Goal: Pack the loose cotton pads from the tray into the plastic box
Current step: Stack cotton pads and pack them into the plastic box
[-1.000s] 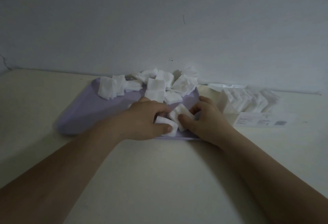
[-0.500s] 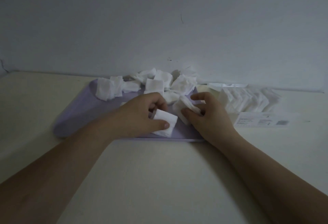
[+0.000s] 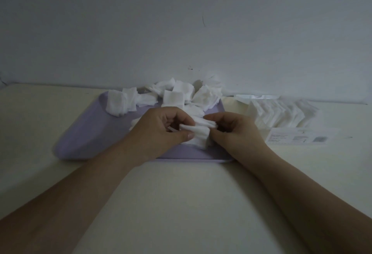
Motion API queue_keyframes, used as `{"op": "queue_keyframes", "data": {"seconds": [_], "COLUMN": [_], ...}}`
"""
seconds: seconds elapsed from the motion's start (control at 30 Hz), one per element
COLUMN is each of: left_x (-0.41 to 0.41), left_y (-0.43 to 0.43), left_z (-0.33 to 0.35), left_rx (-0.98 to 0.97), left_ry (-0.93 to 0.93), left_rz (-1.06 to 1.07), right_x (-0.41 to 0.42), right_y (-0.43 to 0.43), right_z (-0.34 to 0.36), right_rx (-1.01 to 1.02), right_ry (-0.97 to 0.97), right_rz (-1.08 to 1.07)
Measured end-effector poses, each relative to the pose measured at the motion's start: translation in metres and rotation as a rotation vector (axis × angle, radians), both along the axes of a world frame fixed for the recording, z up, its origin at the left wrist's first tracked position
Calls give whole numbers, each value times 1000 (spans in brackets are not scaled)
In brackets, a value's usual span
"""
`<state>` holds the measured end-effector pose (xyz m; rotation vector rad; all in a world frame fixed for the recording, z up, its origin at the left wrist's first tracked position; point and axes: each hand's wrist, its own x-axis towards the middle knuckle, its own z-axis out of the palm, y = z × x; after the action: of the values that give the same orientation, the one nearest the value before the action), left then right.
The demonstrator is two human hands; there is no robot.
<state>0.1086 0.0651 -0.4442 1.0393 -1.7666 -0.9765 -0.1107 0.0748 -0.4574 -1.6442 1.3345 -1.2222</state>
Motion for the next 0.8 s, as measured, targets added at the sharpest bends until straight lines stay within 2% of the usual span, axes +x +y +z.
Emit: {"op": "queue_keyframes", "data": {"seconds": [0.27,0.37,0.5,0.6,0.8], "left_x": [-5,-7,-7,-3,-4], "left_y": [3,5,2,-4,-6], "left_z": [0,2,-4,-9,-10], "left_rx": [-81,-134,-119,-104,-103], "left_ry": [-87,-119,-150,-204,-231], "left_rz": [70,89,81,150,71], "right_x": [-3,-4,3,7,17], "right_y": [4,7,7,8,19], "right_z": [3,7,5,4,11], "right_rx": [84,101,-11,-130,-264], "right_ry": [0,54,205,276,368], "right_rz": [151,198,35,-51,-29]}}
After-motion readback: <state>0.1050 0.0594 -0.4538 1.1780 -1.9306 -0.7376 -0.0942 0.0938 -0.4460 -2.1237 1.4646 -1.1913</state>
